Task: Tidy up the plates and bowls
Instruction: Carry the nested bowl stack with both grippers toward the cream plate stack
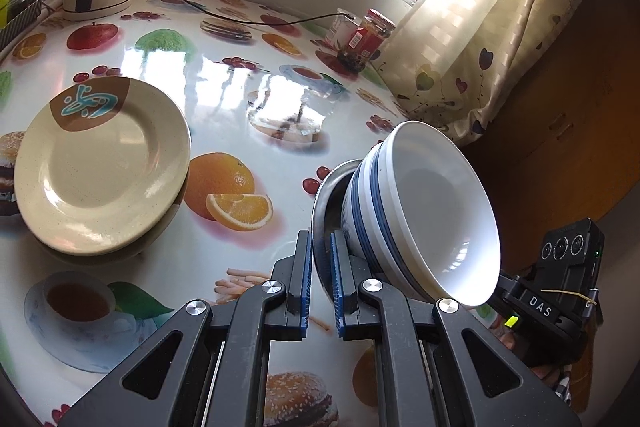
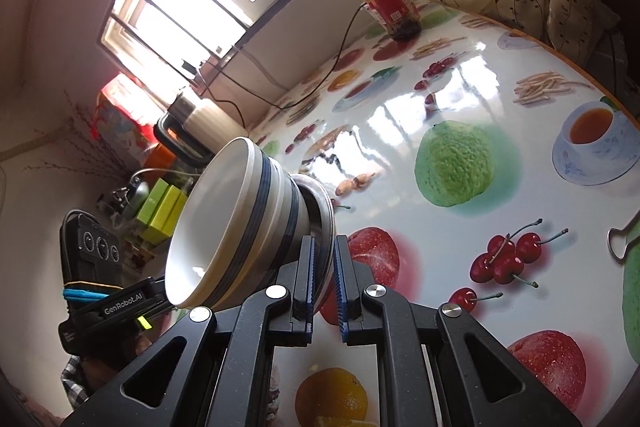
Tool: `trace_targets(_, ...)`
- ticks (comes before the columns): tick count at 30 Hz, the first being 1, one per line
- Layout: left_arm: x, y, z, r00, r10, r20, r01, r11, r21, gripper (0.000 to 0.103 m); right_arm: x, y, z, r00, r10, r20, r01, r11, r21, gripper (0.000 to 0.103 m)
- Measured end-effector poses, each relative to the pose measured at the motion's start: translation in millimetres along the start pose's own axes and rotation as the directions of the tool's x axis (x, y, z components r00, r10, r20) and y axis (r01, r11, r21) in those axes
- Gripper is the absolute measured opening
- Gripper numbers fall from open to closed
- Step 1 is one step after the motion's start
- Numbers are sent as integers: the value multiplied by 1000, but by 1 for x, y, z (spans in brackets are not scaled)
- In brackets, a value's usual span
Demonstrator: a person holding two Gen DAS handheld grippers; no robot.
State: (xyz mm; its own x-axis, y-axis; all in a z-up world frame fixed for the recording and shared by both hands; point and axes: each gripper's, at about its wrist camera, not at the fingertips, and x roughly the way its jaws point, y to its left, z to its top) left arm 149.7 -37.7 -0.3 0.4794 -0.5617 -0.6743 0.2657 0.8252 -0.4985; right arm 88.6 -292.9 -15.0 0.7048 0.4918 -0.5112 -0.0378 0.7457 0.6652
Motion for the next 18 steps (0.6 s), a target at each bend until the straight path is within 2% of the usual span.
trace_targets(18, -19, 17, 18, 999, 30, 31, -29, 999, -31, 9, 23, 25, 13, 999, 32, -24, -33, 999, -26, 10)
